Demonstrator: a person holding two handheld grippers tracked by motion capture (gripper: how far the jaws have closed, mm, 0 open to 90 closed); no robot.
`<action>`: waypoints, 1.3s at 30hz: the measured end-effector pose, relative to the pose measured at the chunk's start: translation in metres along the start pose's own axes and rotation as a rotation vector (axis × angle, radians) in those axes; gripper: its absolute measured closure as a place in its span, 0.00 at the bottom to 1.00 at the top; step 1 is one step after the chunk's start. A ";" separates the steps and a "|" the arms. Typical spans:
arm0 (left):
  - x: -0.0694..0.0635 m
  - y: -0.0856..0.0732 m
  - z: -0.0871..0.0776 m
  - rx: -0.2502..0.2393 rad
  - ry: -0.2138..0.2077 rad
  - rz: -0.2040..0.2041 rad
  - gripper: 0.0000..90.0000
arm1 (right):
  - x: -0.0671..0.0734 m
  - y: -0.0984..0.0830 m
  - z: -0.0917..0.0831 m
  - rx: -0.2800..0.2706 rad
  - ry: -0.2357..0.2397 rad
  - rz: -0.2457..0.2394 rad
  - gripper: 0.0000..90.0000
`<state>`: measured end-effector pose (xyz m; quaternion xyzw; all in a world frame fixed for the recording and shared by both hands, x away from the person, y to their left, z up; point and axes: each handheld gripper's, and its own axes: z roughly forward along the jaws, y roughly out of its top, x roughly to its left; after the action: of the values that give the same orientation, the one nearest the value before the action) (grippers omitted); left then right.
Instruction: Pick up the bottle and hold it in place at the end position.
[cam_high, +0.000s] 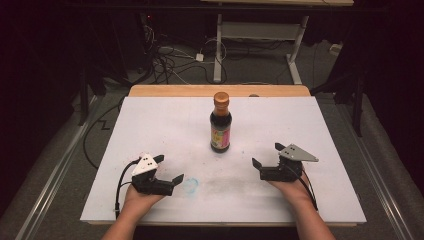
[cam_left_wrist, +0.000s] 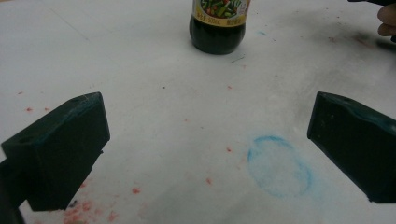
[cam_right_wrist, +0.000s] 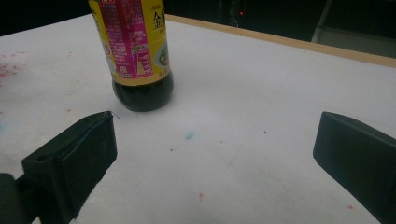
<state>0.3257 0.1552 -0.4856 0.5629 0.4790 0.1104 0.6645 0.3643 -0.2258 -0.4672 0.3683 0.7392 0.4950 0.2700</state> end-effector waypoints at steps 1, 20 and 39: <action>0.000 0.001 0.001 -0.002 0.001 -0.005 0.00 | 0.000 0.000 0.000 0.005 -0.003 0.007 0.01; -0.017 0.013 0.034 0.026 -0.048 -0.011 0.00 | -0.001 0.005 -0.003 -0.008 0.002 0.019 0.01; -0.027 0.032 0.078 0.011 -0.084 -0.033 0.00 | 0.002 0.018 0.010 0.001 0.008 0.004 0.01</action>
<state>0.3838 0.0971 -0.4515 0.5625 0.4606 0.0733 0.6827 0.3758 -0.2141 -0.4542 0.3681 0.7399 0.4965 0.2657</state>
